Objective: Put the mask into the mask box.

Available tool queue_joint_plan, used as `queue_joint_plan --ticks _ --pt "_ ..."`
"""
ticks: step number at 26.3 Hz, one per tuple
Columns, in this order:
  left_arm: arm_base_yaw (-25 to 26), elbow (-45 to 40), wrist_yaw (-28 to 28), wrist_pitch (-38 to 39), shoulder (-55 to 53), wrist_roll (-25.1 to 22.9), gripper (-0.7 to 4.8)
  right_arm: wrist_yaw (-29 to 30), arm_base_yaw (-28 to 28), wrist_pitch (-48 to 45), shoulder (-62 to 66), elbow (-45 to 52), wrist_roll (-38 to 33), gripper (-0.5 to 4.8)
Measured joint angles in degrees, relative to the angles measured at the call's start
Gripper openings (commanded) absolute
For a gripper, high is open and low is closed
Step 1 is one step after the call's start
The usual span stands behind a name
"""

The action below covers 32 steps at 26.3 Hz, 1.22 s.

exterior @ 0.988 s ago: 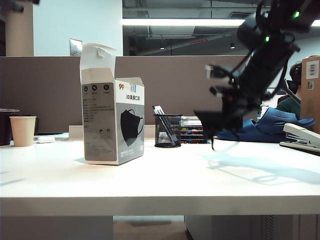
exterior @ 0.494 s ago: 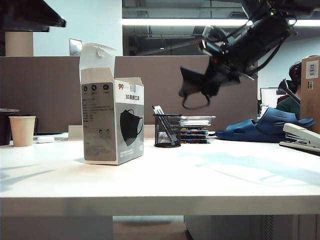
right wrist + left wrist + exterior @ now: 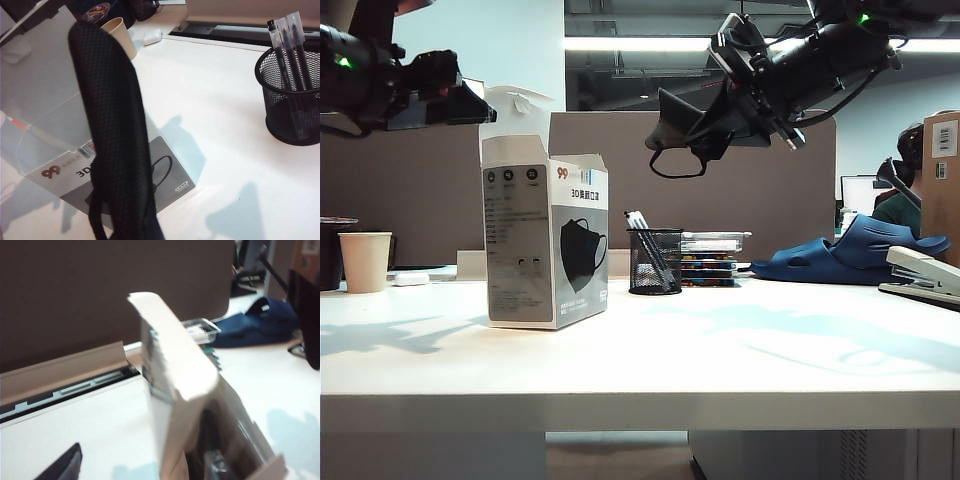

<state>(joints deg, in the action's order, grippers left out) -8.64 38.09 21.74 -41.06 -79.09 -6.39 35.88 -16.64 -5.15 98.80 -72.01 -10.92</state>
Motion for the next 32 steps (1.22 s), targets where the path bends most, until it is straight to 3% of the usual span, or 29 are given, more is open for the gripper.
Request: queue_joint_plan --ticks 5,8,10,12,13,18,26,32 --pt "0.00 2.69 -0.09 -1.86 -3.08 2.19 3.05 0.44 0.02 -0.46 0.00 0.00 -1.14 -0.01" --pt "0.00 4.28 -0.09 -1.99 -5.05 2.40 2.73 1.40 0.02 -1.53 0.00 0.00 -1.49 -0.01" --pt "0.00 4.87 -0.07 -1.88 -5.95 2.89 2.06 1.44 0.00 -1.95 0.00 0.00 -2.21 -0.01" --pt "0.00 5.53 -0.07 -1.81 -6.60 3.43 0.96 1.44 0.00 -2.75 0.00 0.00 -3.19 -0.01" --pt "0.00 5.60 -0.09 -1.86 -6.71 3.48 -0.11 1.44 0.00 -3.30 0.00 0.00 -3.61 -0.01" --pt "0.00 5.64 0.81 -2.08 -6.78 3.67 -0.06 3.61 -0.57 -11.06 0.00 0.00 -7.85 -0.01" --pt "0.00 5.66 10.10 -2.36 -6.78 3.67 -0.06 4.04 -6.10 -23.98 1.79 -0.11 -8.59 -0.01" --pt "0.00 5.66 13.09 -2.29 -6.78 3.91 -0.06 3.56 -8.72 -29.40 4.50 -0.11 -8.66 -0.01"
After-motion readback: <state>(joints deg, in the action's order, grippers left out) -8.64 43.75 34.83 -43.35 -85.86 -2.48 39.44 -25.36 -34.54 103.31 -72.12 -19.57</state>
